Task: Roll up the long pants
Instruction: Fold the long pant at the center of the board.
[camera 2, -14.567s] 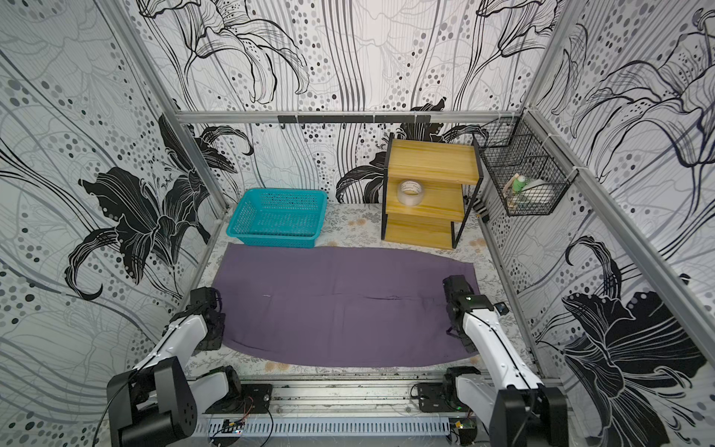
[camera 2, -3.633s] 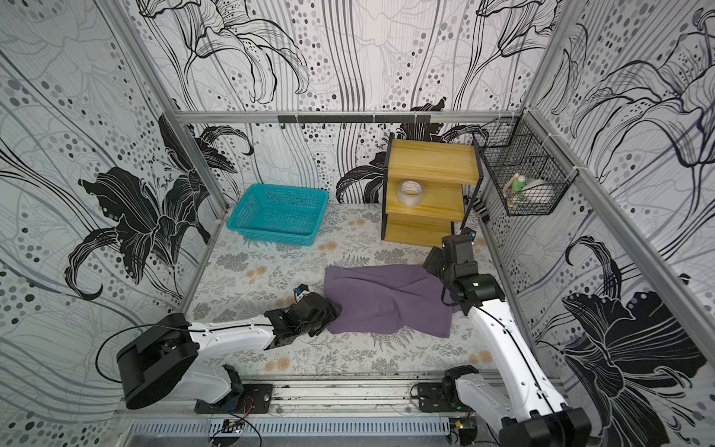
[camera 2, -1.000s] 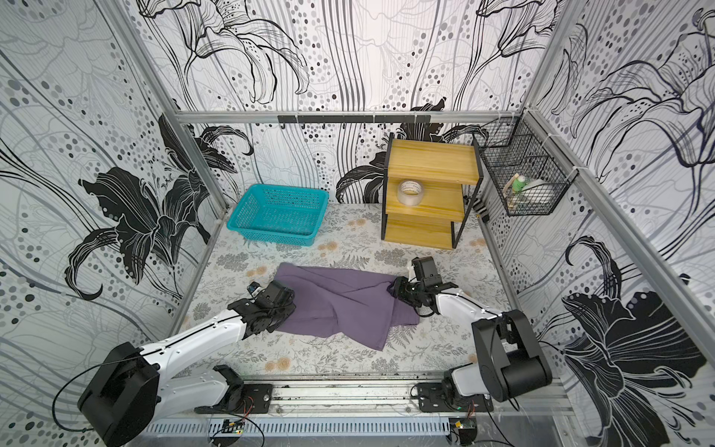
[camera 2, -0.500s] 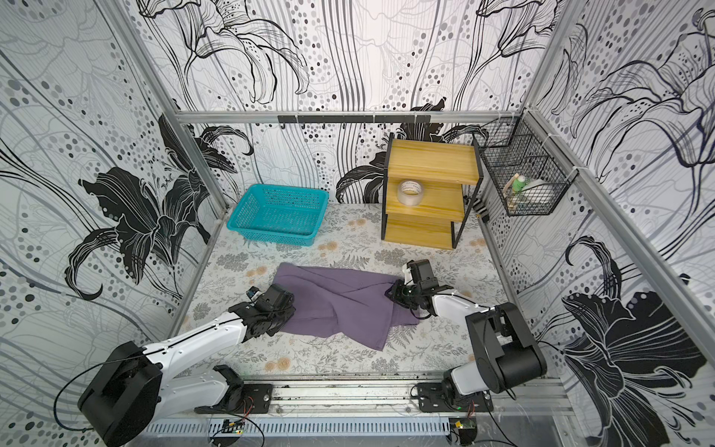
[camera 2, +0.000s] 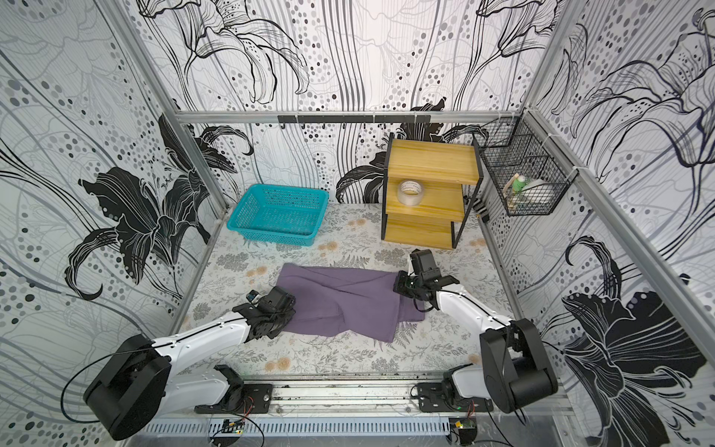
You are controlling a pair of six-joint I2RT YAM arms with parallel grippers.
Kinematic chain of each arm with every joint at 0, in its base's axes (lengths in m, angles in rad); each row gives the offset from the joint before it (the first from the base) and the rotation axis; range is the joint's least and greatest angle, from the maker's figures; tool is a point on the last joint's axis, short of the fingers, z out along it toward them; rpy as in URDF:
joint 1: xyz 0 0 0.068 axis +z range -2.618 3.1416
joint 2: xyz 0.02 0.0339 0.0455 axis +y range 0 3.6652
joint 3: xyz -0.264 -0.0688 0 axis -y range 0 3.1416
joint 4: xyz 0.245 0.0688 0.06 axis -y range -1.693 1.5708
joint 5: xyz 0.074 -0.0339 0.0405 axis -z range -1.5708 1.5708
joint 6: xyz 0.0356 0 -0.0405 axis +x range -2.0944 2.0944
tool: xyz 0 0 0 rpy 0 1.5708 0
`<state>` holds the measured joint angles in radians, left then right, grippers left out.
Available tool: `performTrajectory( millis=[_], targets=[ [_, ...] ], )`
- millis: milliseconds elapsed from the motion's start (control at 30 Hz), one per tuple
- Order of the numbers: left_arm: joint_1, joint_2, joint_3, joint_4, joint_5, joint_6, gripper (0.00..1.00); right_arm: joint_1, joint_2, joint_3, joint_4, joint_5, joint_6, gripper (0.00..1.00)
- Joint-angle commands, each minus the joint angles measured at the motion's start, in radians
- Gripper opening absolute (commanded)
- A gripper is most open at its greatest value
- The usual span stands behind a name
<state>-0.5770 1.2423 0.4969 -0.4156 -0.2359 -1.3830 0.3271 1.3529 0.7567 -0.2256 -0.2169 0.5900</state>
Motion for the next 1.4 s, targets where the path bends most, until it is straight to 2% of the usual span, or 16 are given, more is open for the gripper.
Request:
performTrajectory(
  millis=[0, 167, 400, 567, 767, 800, 833, 933, 1033, 1100, 1233, 1367],
  targets=[
    [0.004, 0.018, -0.025, 0.014, -0.025, -0.01, 0.1, -0.001, -0.025, 0.076, -0.094, 0.103, -0.049, 0.0],
    [0.025, 0.019, -0.053, 0.019, -0.023, -0.006, 0.07, 0.0, -0.038, 0.151, -0.156, 0.186, -0.074, 0.0],
    [0.03, 0.029, -0.07, 0.024, -0.014, 0.003, 0.05, 0.0, -0.016, 0.227, -0.184, 0.237, -0.09, 0.0],
    [0.029, 0.039, -0.068, 0.035, -0.004, 0.013, 0.05, -0.002, 0.065, 0.277, -0.196, 0.31, -0.093, 0.0],
    [0.03, 0.051, -0.06, 0.035, 0.004, 0.026, 0.04, -0.013, 0.233, 0.322, -0.171, 0.408, -0.129, 0.0],
    [0.03, 0.05, -0.061, 0.034, 0.005, 0.027, 0.04, -0.017, 0.267, 0.333, -0.168, 0.421, -0.133, 0.03],
    [0.031, 0.049, -0.061, 0.035, 0.007, 0.027, 0.04, -0.02, 0.295, 0.345, -0.167, 0.428, -0.137, 0.12],
    [0.031, 0.037, -0.063, 0.038, 0.01, 0.033, 0.08, -0.023, 0.352, 0.385, -0.183, 0.418, -0.145, 0.43],
    [0.03, 0.014, -0.05, 0.041, 0.018, 0.056, 0.18, -0.024, 0.268, 0.373, -0.19, 0.394, -0.134, 0.62],
    [0.03, -0.005, -0.03, 0.04, 0.022, 0.077, 0.26, -0.023, 0.19, 0.348, -0.211, 0.378, -0.113, 0.66],
    [0.03, -0.075, 0.018, 0.028, 0.028, 0.099, 0.4, -0.023, -0.026, 0.194, -0.279, 0.298, -0.039, 0.66],
    [0.031, -0.127, 0.064, 0.008, 0.023, 0.097, 0.45, -0.023, -0.224, -0.012, -0.321, 0.149, 0.077, 0.66]
  ],
)
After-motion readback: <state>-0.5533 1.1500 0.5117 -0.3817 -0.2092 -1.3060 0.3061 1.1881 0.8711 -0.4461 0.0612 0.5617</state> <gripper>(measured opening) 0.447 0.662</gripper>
